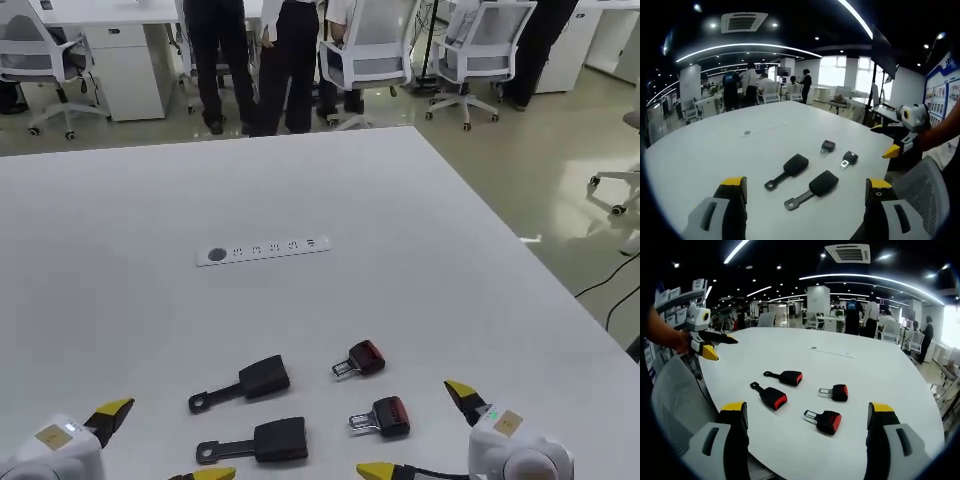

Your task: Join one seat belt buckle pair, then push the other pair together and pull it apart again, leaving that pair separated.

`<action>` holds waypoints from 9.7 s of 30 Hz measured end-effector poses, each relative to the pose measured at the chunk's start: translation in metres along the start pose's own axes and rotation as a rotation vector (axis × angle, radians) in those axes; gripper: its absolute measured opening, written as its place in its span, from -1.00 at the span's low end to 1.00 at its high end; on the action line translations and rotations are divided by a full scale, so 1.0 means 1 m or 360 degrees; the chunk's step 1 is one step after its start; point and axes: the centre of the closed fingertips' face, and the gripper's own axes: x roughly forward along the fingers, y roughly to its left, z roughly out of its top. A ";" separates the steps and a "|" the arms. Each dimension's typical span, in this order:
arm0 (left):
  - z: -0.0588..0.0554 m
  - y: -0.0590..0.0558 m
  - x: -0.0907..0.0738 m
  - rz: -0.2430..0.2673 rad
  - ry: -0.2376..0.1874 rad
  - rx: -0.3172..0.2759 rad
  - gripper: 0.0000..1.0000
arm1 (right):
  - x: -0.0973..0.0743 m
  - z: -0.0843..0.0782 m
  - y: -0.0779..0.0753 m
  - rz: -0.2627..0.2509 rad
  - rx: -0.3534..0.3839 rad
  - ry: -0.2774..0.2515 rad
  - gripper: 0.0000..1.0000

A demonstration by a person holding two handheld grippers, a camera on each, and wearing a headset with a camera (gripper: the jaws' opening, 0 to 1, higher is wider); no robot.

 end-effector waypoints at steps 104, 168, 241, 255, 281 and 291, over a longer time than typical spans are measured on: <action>-0.058 -0.037 0.120 -0.0561 0.0368 0.0390 0.63 | 0.072 -0.067 -0.030 0.0512 -0.0074 0.0312 0.82; -0.089 -0.063 0.152 -0.1019 0.0609 0.0857 -0.30 | 0.088 -0.098 -0.043 0.0964 -0.0632 0.0622 -0.29; -0.092 -0.056 0.154 -0.1033 0.0721 0.0875 -0.33 | 0.133 -0.080 0.043 0.0871 -0.0524 0.0607 -0.31; -0.091 -0.061 0.150 -0.1023 0.0713 0.0865 -0.33 | 0.136 -0.082 0.048 0.0835 -0.0509 0.0619 -0.30; -0.093 -0.055 0.151 -0.1067 0.0704 0.0853 -0.33 | 0.130 -0.080 0.046 0.0869 -0.0623 0.0625 -0.32; -0.092 -0.054 0.152 -0.1071 0.0638 0.0793 -0.33 | 0.130 -0.081 0.045 0.0890 -0.0603 0.0557 -0.33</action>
